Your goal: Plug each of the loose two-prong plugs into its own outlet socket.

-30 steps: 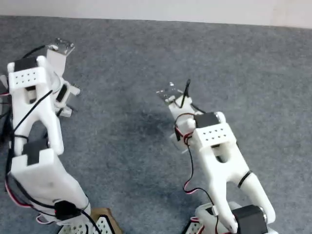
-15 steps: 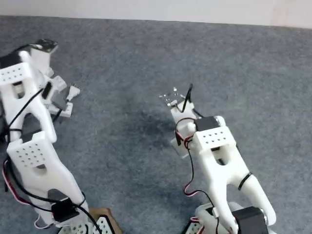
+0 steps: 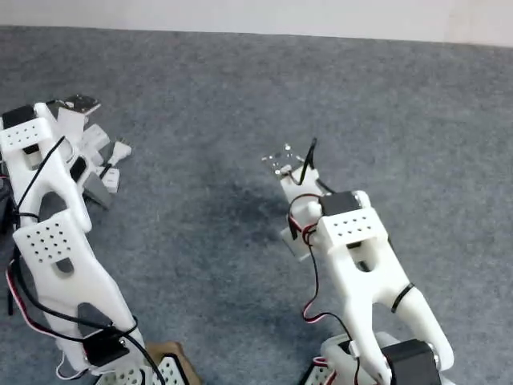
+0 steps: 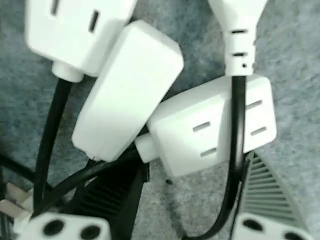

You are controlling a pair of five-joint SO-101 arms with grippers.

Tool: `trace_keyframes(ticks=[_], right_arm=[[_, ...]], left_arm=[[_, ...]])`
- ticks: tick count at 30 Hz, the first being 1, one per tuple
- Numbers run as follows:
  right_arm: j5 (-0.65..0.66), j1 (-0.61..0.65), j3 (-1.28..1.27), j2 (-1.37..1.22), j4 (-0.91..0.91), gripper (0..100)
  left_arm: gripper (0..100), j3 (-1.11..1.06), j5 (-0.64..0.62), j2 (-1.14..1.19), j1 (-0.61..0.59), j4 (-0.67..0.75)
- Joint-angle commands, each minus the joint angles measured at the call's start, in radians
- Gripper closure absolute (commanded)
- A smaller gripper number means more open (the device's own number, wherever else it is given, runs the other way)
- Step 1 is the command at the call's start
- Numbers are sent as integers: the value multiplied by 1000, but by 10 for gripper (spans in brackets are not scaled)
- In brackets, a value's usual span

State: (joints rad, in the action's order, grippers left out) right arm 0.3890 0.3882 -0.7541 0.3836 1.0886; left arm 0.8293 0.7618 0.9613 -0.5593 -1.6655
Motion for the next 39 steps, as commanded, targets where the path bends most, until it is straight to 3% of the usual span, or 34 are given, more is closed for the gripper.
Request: trace_keyframes(ticks=[1,5,11,16,20,24,29,33,39], right_arm=[[-14,31,5,31,12,580],[-14,56,5,31,13,580],[-14,44,4,35,27,580],[-14,42,4,31,27,580],[-14,42,4,35,27,580],[-14,42,4,35,28,580],[-8,47,4,33,28,580],[17,47,4,33,42,580],[41,47,4,31,42,580]], left_arm=[[702,30,9,7,65,-9],[702,104,-44,-35,114,-32],[702,269,-52,-119,96,-64],[705,286,-52,-107,91,-63],[795,292,-44,-33,96,-57],[850,294,31,50,113,-28],[775,349,101,74,142,-35],[703,371,258,81,174,-37],[692,369,497,81,220,-92]])
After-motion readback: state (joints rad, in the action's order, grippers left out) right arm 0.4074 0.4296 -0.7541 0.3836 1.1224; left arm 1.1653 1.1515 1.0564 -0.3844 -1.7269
